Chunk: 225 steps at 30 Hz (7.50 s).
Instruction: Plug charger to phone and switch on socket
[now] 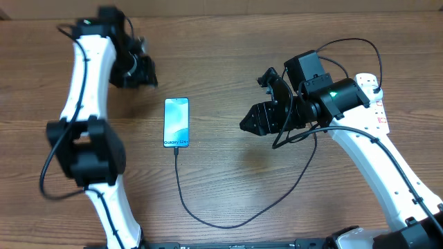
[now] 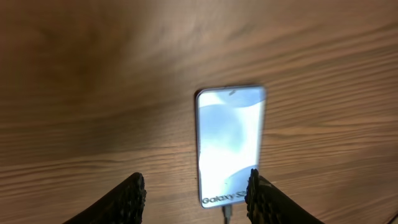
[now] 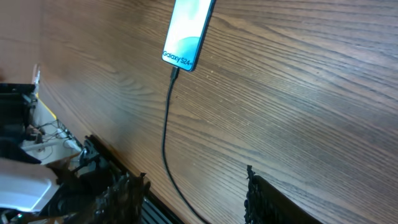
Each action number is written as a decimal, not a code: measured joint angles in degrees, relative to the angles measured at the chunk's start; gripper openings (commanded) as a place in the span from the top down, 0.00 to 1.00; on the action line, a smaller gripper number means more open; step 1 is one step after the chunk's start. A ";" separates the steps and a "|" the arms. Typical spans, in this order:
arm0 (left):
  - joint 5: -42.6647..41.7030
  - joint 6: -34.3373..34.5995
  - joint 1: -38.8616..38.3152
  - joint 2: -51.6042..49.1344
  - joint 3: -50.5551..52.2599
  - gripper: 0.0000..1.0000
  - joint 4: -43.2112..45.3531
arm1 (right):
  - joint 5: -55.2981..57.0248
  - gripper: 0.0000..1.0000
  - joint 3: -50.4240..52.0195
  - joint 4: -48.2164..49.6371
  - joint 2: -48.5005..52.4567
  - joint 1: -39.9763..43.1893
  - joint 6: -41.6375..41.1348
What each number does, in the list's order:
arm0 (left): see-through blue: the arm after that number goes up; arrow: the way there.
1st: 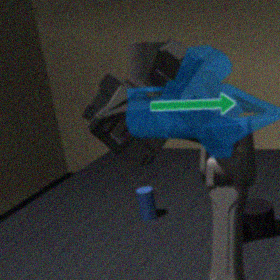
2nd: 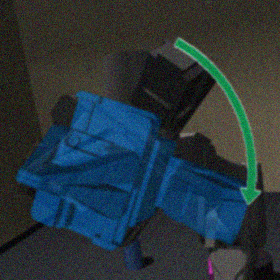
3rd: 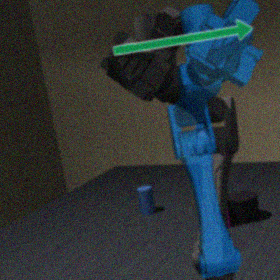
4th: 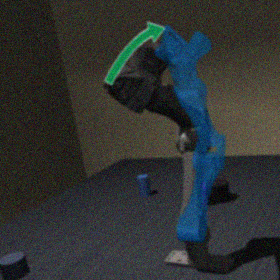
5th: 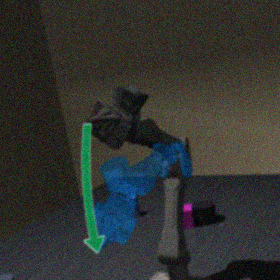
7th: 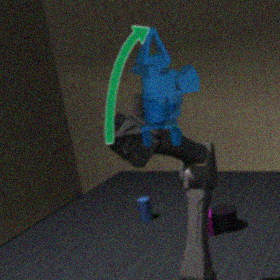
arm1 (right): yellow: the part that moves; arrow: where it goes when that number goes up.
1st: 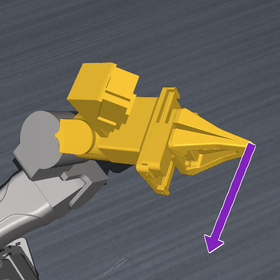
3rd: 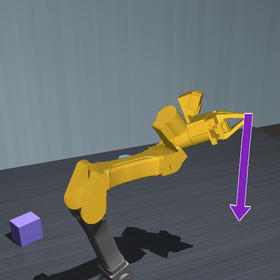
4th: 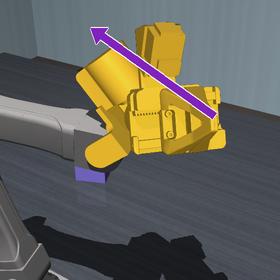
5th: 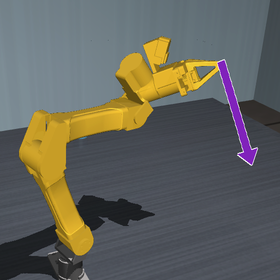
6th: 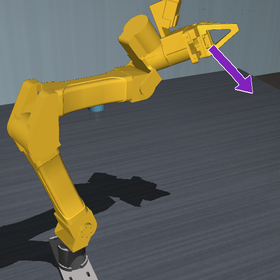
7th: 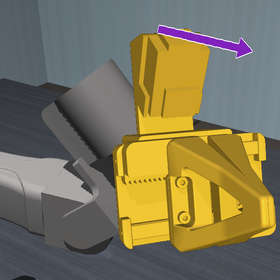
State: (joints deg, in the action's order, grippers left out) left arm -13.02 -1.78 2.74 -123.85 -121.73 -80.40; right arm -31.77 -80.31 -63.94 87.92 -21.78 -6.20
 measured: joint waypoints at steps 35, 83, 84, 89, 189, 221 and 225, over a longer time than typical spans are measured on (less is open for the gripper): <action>-0.22 0.55 0.00 24.06 -5.51 0.00 -4.94 | 2.05 0.57 0.00 -5.44 -14.14 28.15 -2.60; -0.22 0.55 0.00 24.06 -5.51 0.00 -4.94 | 5.44 0.71 -0.02 -5.40 -7.32 43.30 -7.52; -0.20 0.57 0.00 24.06 -5.51 0.01 -4.94 | 4.59 0.73 -0.02 -4.92 -6.54 44.24 -7.50; -0.22 0.55 0.00 24.06 -5.51 0.00 -4.94 | -0.50 0.83 -0.02 -1.99 -3.37 51.32 -7.61; -0.22 0.57 0.00 24.06 -5.51 0.00 -4.94 | -7.02 0.96 5.75 38.34 31.95 60.94 -23.10; -0.22 0.57 0.00 24.06 -5.51 0.00 -4.94 | -0.17 0.96 5.20 35.78 30.10 58.16 -20.55; -0.22 0.57 0.00 24.06 -5.51 0.00 -4.96 | 0.28 0.96 5.01 35.26 30.05 58.07 -20.55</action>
State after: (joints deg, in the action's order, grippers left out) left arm -13.23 -1.21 2.74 -99.79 -127.24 -85.36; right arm -31.48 -75.31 -28.69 117.97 36.29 -26.74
